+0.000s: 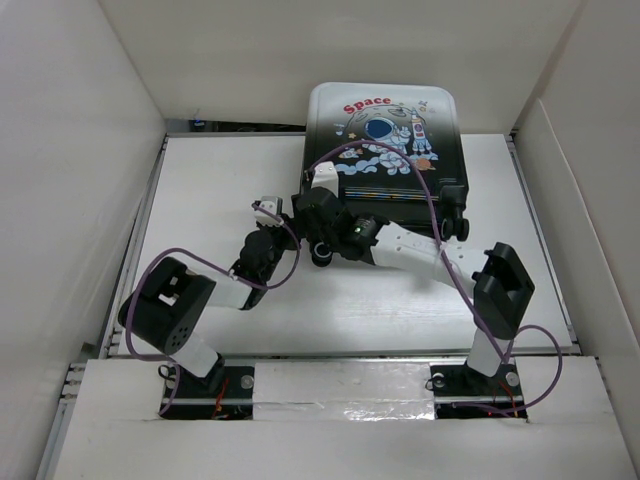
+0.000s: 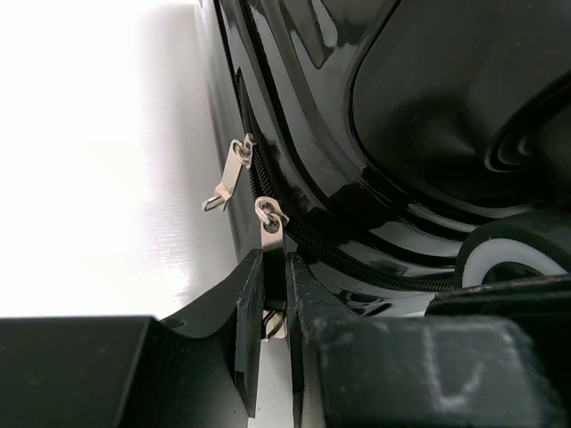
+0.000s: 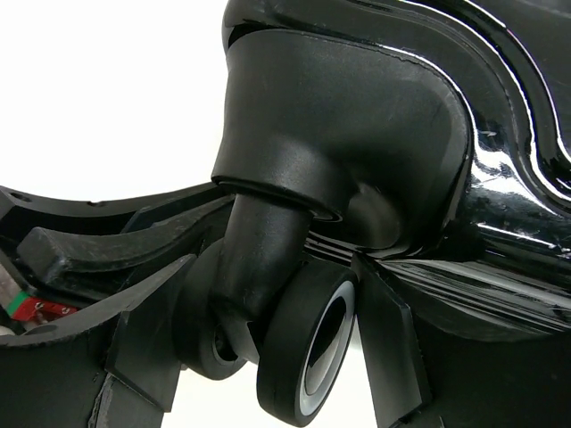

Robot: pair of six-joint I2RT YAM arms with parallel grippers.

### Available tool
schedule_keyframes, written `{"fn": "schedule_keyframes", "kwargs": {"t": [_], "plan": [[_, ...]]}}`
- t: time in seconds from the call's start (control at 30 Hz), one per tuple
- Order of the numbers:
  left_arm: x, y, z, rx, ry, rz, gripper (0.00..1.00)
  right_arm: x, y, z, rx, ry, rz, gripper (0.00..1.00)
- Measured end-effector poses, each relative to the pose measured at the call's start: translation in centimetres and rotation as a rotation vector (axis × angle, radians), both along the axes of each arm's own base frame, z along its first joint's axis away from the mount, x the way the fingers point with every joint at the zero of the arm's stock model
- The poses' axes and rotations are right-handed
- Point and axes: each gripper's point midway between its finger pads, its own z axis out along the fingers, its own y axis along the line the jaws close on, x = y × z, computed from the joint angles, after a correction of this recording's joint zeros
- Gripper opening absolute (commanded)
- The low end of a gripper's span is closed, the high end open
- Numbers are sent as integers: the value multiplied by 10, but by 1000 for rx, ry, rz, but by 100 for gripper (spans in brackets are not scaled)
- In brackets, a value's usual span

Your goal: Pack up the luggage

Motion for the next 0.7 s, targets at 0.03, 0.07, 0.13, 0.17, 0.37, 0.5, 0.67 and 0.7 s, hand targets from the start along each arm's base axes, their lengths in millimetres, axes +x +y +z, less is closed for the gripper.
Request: {"fn": "schedule_keyframes", "kwargs": {"t": [0.03, 0.07, 0.13, 0.17, 0.37, 0.5, 0.67, 0.7], "plan": [[0, 0, 0, 0, -1, 0, 0, 0, 0, 0, -4, -1, 1, 0], [-1, 0, 1, -1, -1, 0, 0, 0, -1, 0, -7, -2, 3, 0], [-1, 0, 1, -2, -2, -2, 0, -2, -2, 1, -5, -11, 13, 0], [-1, 0, 1, -5, 0, -5, 0, -5, -5, 0, 0, -14, 23, 0], [-10, -14, 1, -35, 17, -85, 0, -25, -34, 1, 31, -15, 84, 0], [-10, -22, 4, -39, 23, -123, 0, -35, -51, 2, 40, -7, 107, 0], [-6, -32, 8, -36, 29, -160, 0, -68, -82, -7, 45, 18, 154, 0], [-3, -32, 8, -30, 29, -153, 0, -74, -94, -8, 28, 18, 146, 0]]}}
